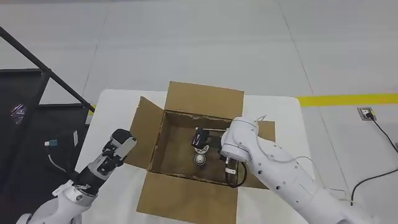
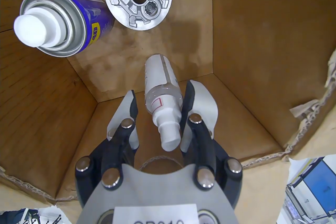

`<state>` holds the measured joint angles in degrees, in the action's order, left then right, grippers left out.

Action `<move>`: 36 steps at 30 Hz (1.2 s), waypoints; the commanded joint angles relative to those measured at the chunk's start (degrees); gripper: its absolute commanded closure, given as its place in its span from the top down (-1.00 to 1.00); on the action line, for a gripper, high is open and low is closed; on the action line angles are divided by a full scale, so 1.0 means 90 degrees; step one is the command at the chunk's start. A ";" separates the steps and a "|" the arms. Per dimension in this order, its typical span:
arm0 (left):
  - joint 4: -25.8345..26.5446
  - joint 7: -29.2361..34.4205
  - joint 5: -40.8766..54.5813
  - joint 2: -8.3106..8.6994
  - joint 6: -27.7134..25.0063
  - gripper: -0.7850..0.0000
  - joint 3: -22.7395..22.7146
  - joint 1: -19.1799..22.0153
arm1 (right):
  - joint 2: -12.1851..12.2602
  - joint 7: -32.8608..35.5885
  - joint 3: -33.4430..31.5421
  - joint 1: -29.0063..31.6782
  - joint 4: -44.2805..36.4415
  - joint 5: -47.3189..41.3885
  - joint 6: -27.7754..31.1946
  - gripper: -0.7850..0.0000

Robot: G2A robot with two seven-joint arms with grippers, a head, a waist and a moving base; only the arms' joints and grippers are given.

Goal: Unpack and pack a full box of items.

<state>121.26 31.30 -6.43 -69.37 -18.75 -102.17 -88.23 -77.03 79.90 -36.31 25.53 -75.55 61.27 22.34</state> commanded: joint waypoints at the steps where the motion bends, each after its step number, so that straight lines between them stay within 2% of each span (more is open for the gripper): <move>1: 0.0009 -0.0030 -0.0019 0.0007 -0.0010 1.00 -0.0002 -0.0015 | -0.0009 0.0023 0.0001 0.0002 0.0057 -0.0024 0.0032 0.04; 5: -0.0006 -0.0089 0.0024 0.0022 -0.0033 1.00 -0.0056 -0.0065 | -0.0044 0.0049 0.0023 -0.0017 0.0153 -0.0045 0.0015 -0.23; 6: -0.0008 -0.0098 0.0033 0.0026 -0.0039 1.00 -0.0071 -0.0078 | -0.0052 0.0043 0.0023 -0.0022 0.0167 -0.0048 0.0006 -0.41; 7: -0.0005 -0.0104 0.0035 0.0030 -0.0043 1.00 -0.0084 -0.0091 | -0.0058 0.0035 0.0018 -0.0023 0.0181 -0.0051 -0.0009 -0.80; 8: 0.0002 -0.0112 0.0043 0.0034 -0.0045 1.00 -0.0092 -0.0105 | -0.0062 0.0029 0.0008 -0.0025 0.0189 -0.0053 -0.0024 -1.00; 14: 0.0019 -0.0143 0.0077 0.0057 -0.0071 1.00 -0.0123 -0.0153 | -0.0002 0.0194 -0.0223 0.0024 -0.0287 0.0026 -0.0113 -1.00; 18: -0.0009 -0.0129 0.0073 0.0074 -0.0075 1.00 -0.0104 -0.0138 | 0.0208 0.0630 -0.0616 0.0329 -0.1303 0.0001 -0.0403 -1.00; 22: -0.0094 -0.0098 0.0112 0.0090 -0.0063 1.00 -0.0028 -0.0059 | 0.0558 0.0900 -0.1138 0.0784 -0.2843 0.0054 -0.0673 -1.00; 26: -0.0151 0.0004 0.0096 0.0109 -0.0052 1.00 0.0110 0.0050 | 0.0944 0.0900 -0.2163 0.1574 -0.4505 0.0537 -0.0892 -1.00; 30: -0.0223 0.0068 0.0055 0.0125 -0.0052 1.00 0.0248 0.0147 | 0.1275 0.0900 -0.3451 0.2644 -0.5837 0.1493 -0.1508 -1.00; 33: -0.0308 0.0091 0.0067 0.0136 -0.0079 1.00 0.0332 0.0200 | 0.1438 0.0900 -0.4374 0.3365 -0.6274 0.1956 -0.1795 -1.00; 36: -0.0397 0.0101 0.0115 0.0146 -0.0127 1.00 0.0383 0.0221 | 0.1535 0.0900 -0.5100 0.3820 -0.6185 0.2040 -0.1924 -1.00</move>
<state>117.90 32.19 -5.57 -68.08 -19.78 -98.82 -86.25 -63.41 88.00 -79.88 58.98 -132.07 79.49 5.26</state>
